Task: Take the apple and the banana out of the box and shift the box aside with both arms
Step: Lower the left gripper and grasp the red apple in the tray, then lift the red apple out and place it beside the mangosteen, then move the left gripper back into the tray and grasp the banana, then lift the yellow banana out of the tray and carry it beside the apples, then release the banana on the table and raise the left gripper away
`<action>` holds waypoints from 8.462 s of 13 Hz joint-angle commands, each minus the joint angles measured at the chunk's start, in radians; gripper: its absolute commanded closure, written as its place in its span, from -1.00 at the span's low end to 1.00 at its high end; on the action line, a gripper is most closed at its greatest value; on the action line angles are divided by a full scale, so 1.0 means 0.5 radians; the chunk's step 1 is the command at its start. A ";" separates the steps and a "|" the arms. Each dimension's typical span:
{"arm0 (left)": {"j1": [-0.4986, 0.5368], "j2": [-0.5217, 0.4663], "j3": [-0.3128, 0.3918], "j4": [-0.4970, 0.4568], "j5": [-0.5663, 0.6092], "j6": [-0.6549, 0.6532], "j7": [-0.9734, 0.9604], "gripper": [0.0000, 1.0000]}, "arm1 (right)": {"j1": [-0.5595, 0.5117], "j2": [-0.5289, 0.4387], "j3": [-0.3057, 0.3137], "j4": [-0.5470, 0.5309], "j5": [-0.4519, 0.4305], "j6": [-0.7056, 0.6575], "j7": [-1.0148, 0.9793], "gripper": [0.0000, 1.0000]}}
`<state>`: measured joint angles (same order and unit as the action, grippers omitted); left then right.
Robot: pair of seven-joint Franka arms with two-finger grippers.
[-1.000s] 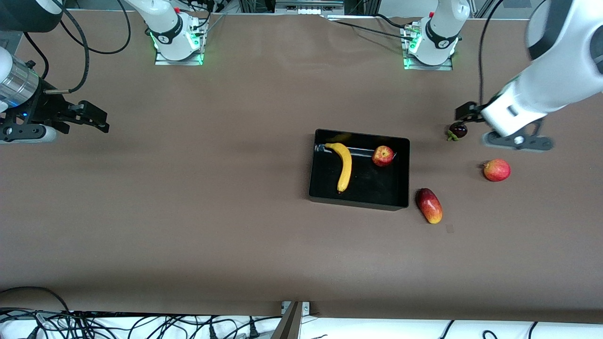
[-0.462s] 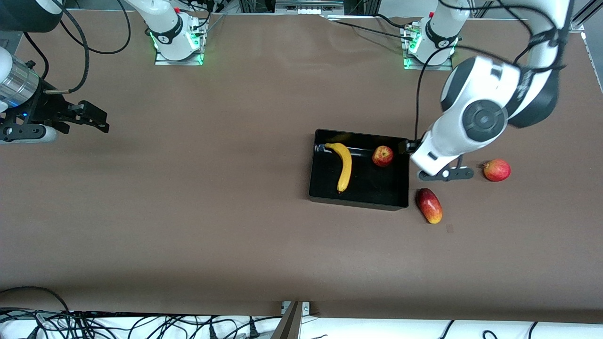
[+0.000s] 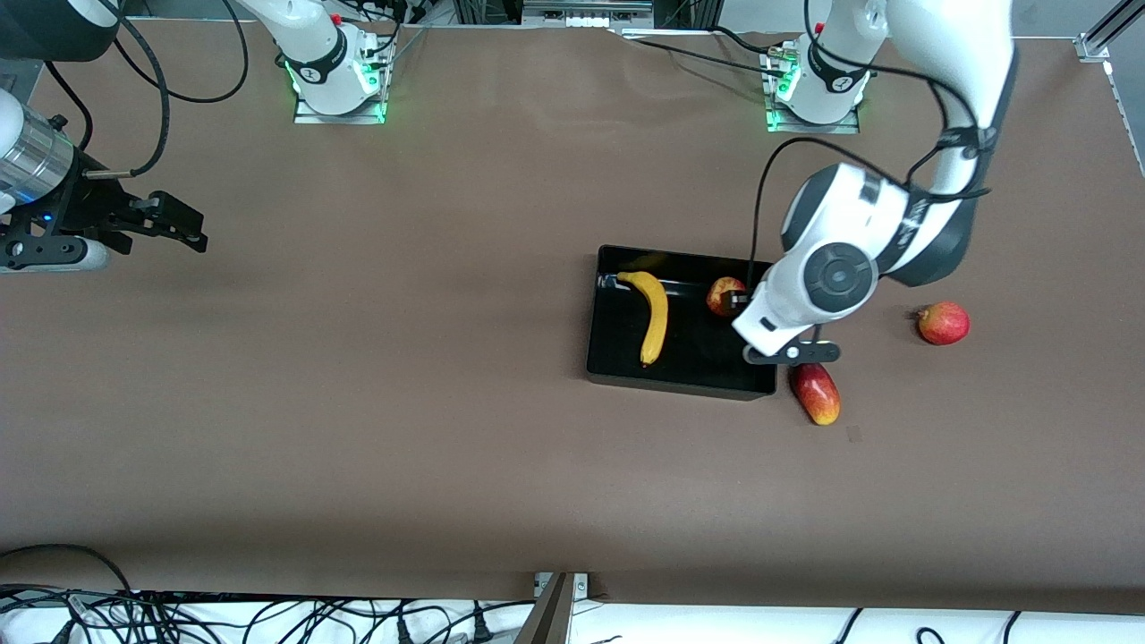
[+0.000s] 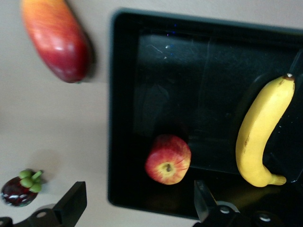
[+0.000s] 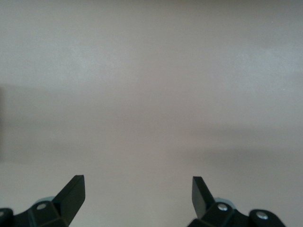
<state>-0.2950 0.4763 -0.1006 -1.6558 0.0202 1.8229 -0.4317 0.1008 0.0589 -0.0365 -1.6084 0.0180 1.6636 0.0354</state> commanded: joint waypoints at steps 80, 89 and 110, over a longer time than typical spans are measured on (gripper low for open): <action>0.001 0.327 -0.333 0.069 0.116 0.432 0.207 1.00 | -0.017 0.005 0.015 0.029 0.004 -0.011 0.018 -1.00; 0.494 0.035 -0.299 0.305 0.128 -0.320 0.460 1.00 | -0.017 0.005 0.015 0.029 0.004 -0.011 0.018 -1.00; 1.151 -0.041 -0.437 0.270 0.472 -0.021 1.139 -1.00 | -0.017 0.008 0.015 0.029 0.004 -0.011 0.018 -1.00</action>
<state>0.2712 0.5574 -0.2923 -1.5515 0.2459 1.9274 0.1218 0.1004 0.0591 -0.0365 -1.6073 0.0180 1.6636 0.0354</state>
